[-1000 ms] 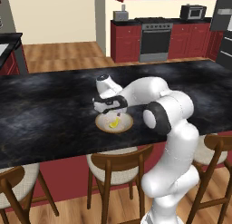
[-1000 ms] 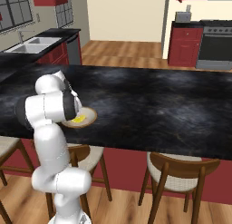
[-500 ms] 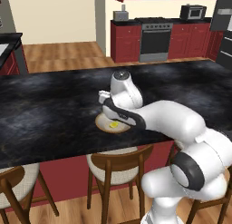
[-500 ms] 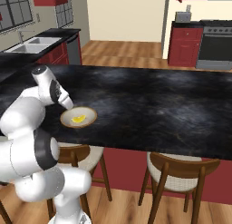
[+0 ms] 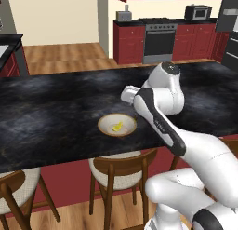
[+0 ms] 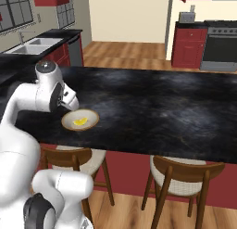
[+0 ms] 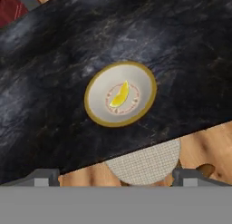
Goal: There is a bowl on the dining counter. Grab a lemon wedge from the fridge and place it in the bowl. Then get the liquor bottle and glass cup from the cabinet and place them next to the bowl.
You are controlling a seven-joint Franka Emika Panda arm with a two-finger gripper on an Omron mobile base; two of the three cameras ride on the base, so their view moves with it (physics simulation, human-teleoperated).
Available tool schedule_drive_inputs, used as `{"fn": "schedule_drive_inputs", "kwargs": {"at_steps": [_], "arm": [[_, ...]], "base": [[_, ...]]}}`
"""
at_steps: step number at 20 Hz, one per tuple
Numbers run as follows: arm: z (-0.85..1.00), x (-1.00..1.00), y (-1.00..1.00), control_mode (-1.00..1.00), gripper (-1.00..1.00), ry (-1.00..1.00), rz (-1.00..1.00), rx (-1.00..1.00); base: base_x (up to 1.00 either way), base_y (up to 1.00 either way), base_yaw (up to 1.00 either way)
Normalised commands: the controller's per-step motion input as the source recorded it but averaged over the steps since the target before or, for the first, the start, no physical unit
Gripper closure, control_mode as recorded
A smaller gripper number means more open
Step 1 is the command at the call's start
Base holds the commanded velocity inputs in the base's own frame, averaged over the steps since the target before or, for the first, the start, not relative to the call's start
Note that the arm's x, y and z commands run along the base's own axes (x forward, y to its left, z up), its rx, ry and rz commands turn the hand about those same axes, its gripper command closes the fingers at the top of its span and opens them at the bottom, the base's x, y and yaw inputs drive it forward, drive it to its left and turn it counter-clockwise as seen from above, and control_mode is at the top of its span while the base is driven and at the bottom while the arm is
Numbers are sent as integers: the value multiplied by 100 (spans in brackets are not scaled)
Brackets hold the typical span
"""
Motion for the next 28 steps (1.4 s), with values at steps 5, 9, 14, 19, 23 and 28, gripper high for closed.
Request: {"fn": "schedule_drive_inputs", "kwargs": {"at_steps": [5,9,14,19,23,28], "arm": [[96,-100,-24,-100,-100,0,22,-12],[49,-93,-37,-100,-100,0,14,-22],[10,-76,-43,-100,-100,1,6,-22],[0,-50,-23,-100,-100,0,4,-3],[0,-9,-16,-100,-100,0,1,0],[0,-12,-1,100,-100,0,0,0]], "base": [[0,0,0],[0,0,0],[0,0,0],[0,0,0],[0,0,0],[-14,0,0]]}}
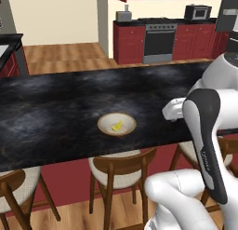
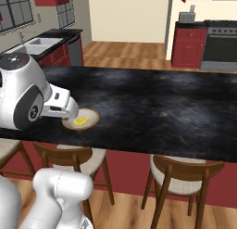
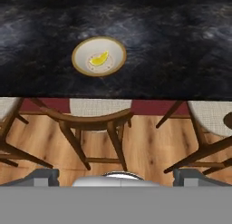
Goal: There is a bowl on the dining counter. Grab a lemon wedge from the fridge and place it in the bowl. Then get the liquor bottle and glass cup from the cabinet and place them next to the bowl.
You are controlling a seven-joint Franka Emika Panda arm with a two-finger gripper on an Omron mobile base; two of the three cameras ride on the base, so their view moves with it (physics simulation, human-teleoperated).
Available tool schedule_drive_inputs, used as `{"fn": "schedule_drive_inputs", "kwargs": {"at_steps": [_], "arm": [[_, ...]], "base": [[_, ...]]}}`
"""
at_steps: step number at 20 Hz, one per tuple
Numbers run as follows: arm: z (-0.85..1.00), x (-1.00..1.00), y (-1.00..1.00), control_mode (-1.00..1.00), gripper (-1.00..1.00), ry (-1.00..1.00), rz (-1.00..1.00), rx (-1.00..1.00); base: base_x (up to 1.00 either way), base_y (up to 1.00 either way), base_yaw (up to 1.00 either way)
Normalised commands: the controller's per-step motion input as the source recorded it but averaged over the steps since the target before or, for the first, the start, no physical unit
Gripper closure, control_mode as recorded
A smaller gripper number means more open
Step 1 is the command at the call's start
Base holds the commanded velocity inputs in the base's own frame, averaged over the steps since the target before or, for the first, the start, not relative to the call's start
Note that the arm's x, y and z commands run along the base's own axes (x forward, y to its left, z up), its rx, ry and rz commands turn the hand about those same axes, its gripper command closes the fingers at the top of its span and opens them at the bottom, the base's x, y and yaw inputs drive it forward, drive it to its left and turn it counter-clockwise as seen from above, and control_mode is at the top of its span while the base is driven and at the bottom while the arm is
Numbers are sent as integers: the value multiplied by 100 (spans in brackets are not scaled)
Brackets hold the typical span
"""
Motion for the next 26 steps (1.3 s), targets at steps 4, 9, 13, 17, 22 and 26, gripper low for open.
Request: {"fn": "schedule_drive_inputs", "kwargs": {"at_steps": [4,9,13,17,22,26], "arm": [[0,0,0,100,-100,0,0,0],[0,0,0,100,-100,0,0,0],[0,0,0,100,-100,0,0,0],[0,0,0,100,-100,0,0,0],[0,0,0,100,-100,0,0,0],[0,0,0,100,-100,0,0,0]], "base": [[-100,-12,-7],[-100,-77,-25],[-51,-100,-29],[-2,-100,-20],[21,-100,-14],[39,-100,-6]]}}
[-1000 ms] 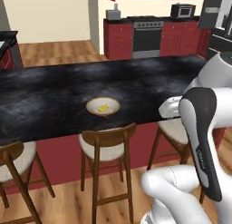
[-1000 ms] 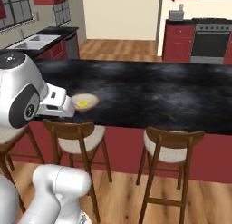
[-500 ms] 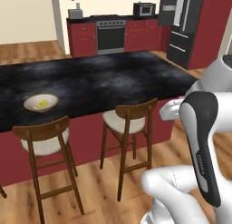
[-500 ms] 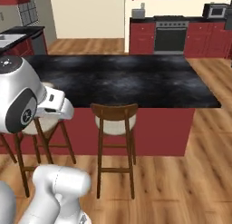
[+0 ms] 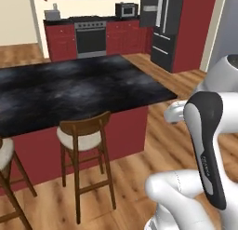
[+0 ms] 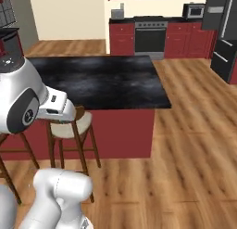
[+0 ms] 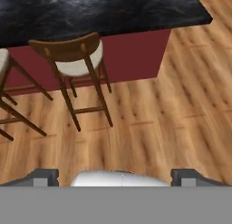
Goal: There is a bowl on the dining counter. Grab a lemon wedge from the fridge and place it in the bowl. Then get the liquor bottle and glass cup from the cabinet and place them next to the bowl.
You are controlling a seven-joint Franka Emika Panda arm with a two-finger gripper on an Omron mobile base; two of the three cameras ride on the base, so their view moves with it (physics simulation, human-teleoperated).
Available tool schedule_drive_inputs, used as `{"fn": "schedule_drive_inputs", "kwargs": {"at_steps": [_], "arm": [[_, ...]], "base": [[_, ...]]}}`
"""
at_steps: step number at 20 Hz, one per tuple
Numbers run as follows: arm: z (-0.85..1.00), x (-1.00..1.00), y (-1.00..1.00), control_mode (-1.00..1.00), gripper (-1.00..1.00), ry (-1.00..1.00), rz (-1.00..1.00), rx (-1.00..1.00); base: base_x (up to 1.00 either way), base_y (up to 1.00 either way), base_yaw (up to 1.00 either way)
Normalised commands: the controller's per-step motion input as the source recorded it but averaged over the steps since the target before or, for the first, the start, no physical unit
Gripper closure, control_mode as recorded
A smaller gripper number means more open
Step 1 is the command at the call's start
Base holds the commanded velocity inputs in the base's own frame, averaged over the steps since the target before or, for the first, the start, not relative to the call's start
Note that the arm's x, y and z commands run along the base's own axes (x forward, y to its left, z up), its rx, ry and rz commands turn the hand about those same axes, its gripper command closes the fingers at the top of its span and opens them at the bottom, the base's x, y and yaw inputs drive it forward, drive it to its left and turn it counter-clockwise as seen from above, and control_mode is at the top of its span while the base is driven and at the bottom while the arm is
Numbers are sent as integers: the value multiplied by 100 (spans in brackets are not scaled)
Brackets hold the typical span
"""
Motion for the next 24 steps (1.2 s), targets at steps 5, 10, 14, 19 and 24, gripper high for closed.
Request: {"fn": "schedule_drive_inputs", "kwargs": {"at_steps": [5,10,14,19,24], "arm": [[0,0,0,100,-100,0,0,0],[0,0,0,100,-100,0,0,0],[0,0,0,100,-100,0,0,0],[0,0,0,100,-100,0,0,0],[0,0,0,100,-100,0,0,0]], "base": [[47,-100,-1],[51,-100,0],[73,-100,0],[99,-100,0],[100,-100,8]]}}
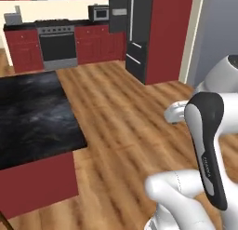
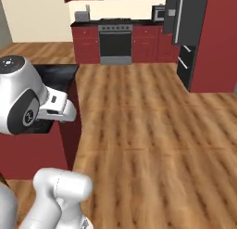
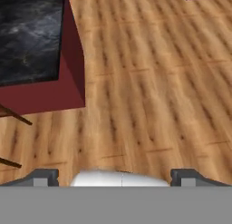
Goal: There is a bowl on the dining counter. Grab a lemon wedge from the fridge and place it in the bowl. Then get the liquor bottle and glass cup from the cabinet and place them next to the bowl.
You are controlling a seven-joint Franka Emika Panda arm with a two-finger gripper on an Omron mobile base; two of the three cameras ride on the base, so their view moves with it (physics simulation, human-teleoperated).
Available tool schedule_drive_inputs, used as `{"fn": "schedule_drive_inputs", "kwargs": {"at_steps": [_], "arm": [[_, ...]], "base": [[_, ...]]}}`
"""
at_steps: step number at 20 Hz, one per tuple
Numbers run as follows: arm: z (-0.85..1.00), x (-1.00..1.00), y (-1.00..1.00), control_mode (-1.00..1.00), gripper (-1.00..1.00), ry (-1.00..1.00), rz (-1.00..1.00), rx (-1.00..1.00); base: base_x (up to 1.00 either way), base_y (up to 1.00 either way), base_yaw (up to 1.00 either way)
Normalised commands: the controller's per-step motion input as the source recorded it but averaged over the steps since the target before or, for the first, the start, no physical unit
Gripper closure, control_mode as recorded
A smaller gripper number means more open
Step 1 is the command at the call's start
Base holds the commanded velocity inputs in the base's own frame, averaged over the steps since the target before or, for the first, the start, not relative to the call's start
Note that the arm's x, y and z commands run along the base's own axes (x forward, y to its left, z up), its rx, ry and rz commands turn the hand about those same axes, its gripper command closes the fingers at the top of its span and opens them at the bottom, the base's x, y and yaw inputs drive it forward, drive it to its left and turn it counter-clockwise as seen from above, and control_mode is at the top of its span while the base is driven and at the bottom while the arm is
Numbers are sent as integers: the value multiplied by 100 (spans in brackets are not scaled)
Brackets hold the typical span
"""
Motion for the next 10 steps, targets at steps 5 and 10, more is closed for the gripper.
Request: {"fn": "schedule_drive_inputs", "kwargs": {"at_steps": [5,10], "arm": [[0,0,0,100,-100,0,0,0],[0,0,0,100,-100,0,0,0]], "base": [[100,-95,19],[100,-66,23]]}}
